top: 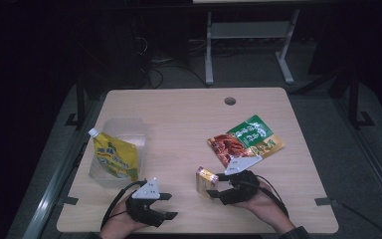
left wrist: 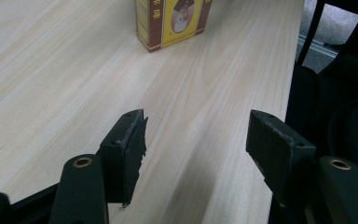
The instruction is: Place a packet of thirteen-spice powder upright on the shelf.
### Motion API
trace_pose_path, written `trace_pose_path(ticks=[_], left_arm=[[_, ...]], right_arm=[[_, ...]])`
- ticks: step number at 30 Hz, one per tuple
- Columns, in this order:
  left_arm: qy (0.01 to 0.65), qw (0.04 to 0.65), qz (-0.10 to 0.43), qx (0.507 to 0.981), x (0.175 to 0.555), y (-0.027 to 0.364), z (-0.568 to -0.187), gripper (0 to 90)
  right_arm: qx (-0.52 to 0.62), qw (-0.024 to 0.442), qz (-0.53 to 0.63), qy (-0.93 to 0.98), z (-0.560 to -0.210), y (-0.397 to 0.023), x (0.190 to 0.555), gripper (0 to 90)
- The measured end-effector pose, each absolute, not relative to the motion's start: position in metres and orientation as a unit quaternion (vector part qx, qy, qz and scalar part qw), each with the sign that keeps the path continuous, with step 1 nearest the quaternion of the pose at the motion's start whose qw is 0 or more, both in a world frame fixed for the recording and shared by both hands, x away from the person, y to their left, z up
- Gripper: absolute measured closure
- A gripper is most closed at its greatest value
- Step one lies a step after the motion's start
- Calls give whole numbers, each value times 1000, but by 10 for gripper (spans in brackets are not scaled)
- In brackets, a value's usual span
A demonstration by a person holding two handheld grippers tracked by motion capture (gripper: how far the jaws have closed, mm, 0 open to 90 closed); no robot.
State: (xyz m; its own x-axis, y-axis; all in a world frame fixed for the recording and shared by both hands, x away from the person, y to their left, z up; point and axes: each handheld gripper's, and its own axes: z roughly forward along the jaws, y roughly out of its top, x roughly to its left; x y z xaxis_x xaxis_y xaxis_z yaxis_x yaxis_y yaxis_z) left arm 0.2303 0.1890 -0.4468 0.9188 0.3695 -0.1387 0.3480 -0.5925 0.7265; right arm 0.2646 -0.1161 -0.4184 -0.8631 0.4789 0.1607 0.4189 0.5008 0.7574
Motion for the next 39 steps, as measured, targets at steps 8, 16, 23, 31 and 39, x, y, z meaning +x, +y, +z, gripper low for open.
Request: trace_pose_path(ticks=[8,16,23,31,39], left_arm=[[199,405,19,892,231,189,-447,323],[198,404,21,893,231,188,-447,294],[213,404,22,890,232,190,-447,218],[207,398,18,893,232,190,-448,194],[205,405,22,891,227,195,-448,177]], right_arm=[[248,48,424,870,-420,-106,272,620],[239,60,424,872,-416,-104,277,671],[221,62,434,871,-404,-97,291,672],[200,50,437,876,-396,-80,314,673],[167,51,444,879,-384,-60,340,674]])
